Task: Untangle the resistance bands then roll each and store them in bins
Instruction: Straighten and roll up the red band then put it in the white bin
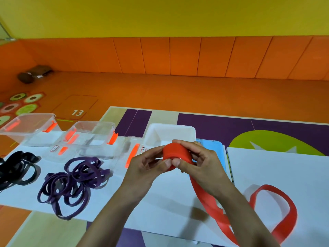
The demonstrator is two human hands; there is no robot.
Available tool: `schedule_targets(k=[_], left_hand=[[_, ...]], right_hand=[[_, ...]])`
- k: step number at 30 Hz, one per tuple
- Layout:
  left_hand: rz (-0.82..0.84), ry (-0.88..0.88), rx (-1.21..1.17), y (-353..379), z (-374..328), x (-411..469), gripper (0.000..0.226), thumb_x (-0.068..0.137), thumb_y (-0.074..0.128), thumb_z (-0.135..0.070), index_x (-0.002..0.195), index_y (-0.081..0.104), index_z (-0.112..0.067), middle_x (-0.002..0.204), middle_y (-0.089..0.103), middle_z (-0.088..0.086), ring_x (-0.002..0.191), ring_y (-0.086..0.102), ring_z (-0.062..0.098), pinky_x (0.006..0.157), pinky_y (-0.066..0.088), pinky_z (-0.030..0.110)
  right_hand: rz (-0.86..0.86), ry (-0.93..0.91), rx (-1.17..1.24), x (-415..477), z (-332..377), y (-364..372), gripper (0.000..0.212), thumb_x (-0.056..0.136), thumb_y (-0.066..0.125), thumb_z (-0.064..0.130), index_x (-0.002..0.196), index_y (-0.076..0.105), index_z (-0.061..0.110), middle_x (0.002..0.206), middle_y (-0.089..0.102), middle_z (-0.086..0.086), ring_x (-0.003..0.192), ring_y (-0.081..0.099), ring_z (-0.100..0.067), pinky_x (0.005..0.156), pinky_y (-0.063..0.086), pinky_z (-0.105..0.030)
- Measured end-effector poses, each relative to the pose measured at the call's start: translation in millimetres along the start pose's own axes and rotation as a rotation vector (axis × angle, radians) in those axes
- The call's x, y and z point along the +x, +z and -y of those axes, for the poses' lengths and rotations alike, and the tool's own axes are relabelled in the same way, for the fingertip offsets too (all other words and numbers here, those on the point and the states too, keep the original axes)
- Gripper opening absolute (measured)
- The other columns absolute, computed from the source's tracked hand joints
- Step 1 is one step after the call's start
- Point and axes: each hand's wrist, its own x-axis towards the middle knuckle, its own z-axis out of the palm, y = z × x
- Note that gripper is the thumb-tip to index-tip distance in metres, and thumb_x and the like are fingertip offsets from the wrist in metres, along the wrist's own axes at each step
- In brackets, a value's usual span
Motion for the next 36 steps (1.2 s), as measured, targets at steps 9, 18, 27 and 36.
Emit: schedule_targets(k=[9,18,27,36], left_hand=[[-0.081,0.066,-0.2,8,-11,-6,0.042,0.077,0.08,-0.032,0.117,0.075,-0.022,0.117,0.075,0.009,0.109,0.072,0.03,0.091,0.058,0.032],[-0.005,-0.001,0.014,-2,-13,-6,0.048,0.082,0.08,-0.031,0.126,0.067,-0.02,0.121,0.072,0.002,0.102,0.074,0.03,0.092,0.058,0.037],[0.22,0.107,0.67,-28,-55,-3,0.045,0.076,0.083,-0.039,0.116,0.063,-0.041,0.108,0.066,-0.019,0.088,0.071,0.018,0.077,0.061,0.037],[0.1,0.09,0.19,-13,-29,0,0.044,0.08,0.083,-0.023,0.12,0.064,-0.02,0.113,0.071,-0.003,0.09,0.073,0.027,0.076,0.059,0.028]], right_hand=[[0.074,-0.031,0.146,-2,17,1,0.042,0.088,0.075,0.024,0.129,0.069,0.02,0.104,0.073,0.0,0.086,0.067,-0.019,0.072,0.057,-0.029],[0.024,-0.031,-0.082,1,16,-1,0.04,0.082,0.084,0.026,0.12,0.073,0.03,0.107,0.072,0.007,0.105,0.067,-0.014,0.089,0.055,-0.025],[0.15,-0.099,-0.532,-1,26,1,0.049,0.083,0.076,0.053,0.129,0.064,0.041,0.103,0.057,0.02,0.101,0.058,-0.003,0.084,0.053,-0.025],[0.124,-0.085,-0.195,0,23,-8,0.046,0.083,0.083,0.027,0.126,0.069,0.038,0.117,0.059,0.013,0.11,0.062,-0.013,0.095,0.051,-0.021]])
